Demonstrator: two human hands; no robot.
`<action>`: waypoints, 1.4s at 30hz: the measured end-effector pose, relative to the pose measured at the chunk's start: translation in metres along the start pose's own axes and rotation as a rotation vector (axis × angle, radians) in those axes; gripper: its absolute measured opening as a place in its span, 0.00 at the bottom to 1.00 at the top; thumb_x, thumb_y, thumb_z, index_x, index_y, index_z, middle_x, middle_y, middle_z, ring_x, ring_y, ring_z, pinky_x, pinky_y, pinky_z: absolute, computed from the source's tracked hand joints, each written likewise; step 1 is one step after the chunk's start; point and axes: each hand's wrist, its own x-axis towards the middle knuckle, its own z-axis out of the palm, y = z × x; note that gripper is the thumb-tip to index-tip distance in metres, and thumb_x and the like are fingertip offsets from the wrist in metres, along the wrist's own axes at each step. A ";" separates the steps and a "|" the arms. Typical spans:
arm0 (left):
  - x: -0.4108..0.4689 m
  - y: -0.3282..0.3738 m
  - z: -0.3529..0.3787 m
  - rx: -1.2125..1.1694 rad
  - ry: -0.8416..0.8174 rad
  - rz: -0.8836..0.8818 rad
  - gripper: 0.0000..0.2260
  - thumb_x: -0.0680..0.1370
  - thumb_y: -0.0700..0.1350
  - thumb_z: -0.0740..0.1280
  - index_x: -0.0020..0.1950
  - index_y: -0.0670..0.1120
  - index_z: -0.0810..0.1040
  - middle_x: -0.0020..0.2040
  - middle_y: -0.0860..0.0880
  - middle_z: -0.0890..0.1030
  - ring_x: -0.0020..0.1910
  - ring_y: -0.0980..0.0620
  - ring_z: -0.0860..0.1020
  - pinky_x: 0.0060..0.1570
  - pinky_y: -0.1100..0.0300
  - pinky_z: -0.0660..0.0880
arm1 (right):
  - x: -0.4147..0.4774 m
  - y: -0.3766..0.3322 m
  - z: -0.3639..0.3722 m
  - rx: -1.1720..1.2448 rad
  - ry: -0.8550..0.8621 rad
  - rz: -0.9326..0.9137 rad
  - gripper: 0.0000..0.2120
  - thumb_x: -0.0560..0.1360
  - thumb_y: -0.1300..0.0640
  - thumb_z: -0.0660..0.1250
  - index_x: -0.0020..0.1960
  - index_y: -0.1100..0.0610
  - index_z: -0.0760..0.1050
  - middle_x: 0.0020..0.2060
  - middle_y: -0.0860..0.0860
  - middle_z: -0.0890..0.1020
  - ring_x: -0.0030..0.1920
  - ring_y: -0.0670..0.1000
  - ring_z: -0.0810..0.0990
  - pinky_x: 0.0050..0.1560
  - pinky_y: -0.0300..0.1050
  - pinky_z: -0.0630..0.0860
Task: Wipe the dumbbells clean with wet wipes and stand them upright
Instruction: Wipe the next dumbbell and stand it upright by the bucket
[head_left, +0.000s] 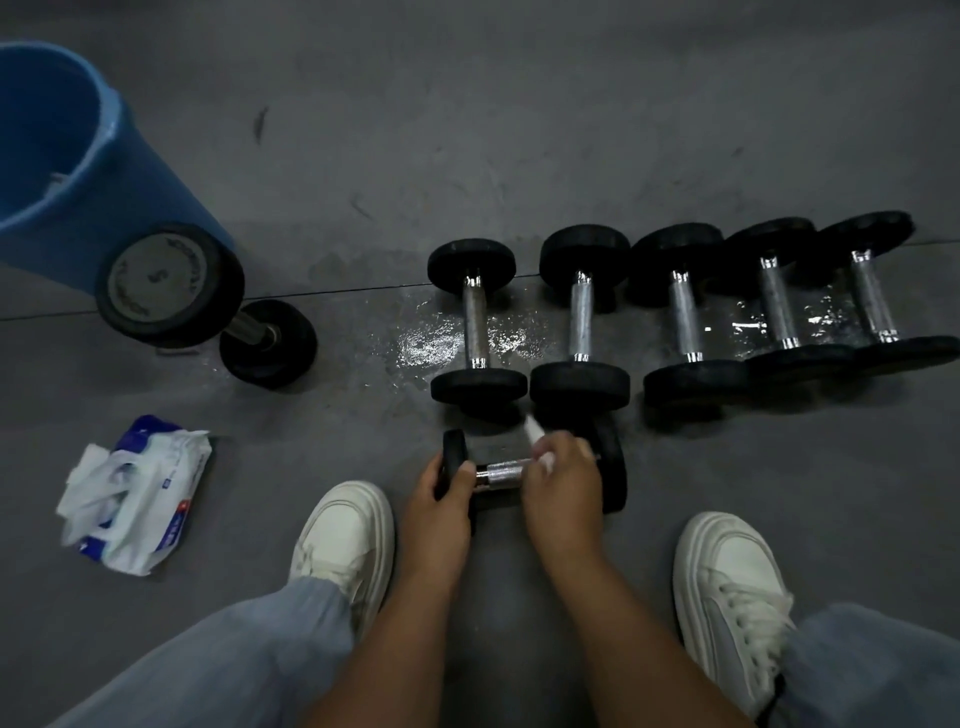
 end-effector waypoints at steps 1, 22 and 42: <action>0.000 0.001 0.000 -0.002 -0.002 -0.007 0.13 0.79 0.50 0.68 0.63 0.52 0.80 0.53 0.56 0.84 0.54 0.57 0.81 0.62 0.49 0.76 | 0.006 0.001 -0.001 0.078 0.046 0.102 0.06 0.70 0.66 0.64 0.40 0.55 0.74 0.39 0.53 0.78 0.38 0.52 0.76 0.44 0.43 0.73; -0.001 0.009 0.000 0.038 -0.037 0.004 0.19 0.71 0.61 0.67 0.57 0.55 0.81 0.49 0.55 0.85 0.52 0.54 0.82 0.61 0.45 0.76 | -0.012 -0.015 0.010 0.109 -0.363 0.153 0.04 0.76 0.59 0.63 0.45 0.53 0.76 0.38 0.56 0.80 0.31 0.52 0.79 0.31 0.43 0.76; 0.010 0.015 0.001 0.024 -0.043 -0.066 0.09 0.79 0.49 0.68 0.58 0.51 0.81 0.51 0.52 0.85 0.51 0.54 0.82 0.54 0.54 0.77 | 0.001 0.002 0.016 0.362 -0.078 0.342 0.13 0.79 0.58 0.61 0.60 0.60 0.78 0.51 0.51 0.80 0.50 0.53 0.80 0.53 0.40 0.75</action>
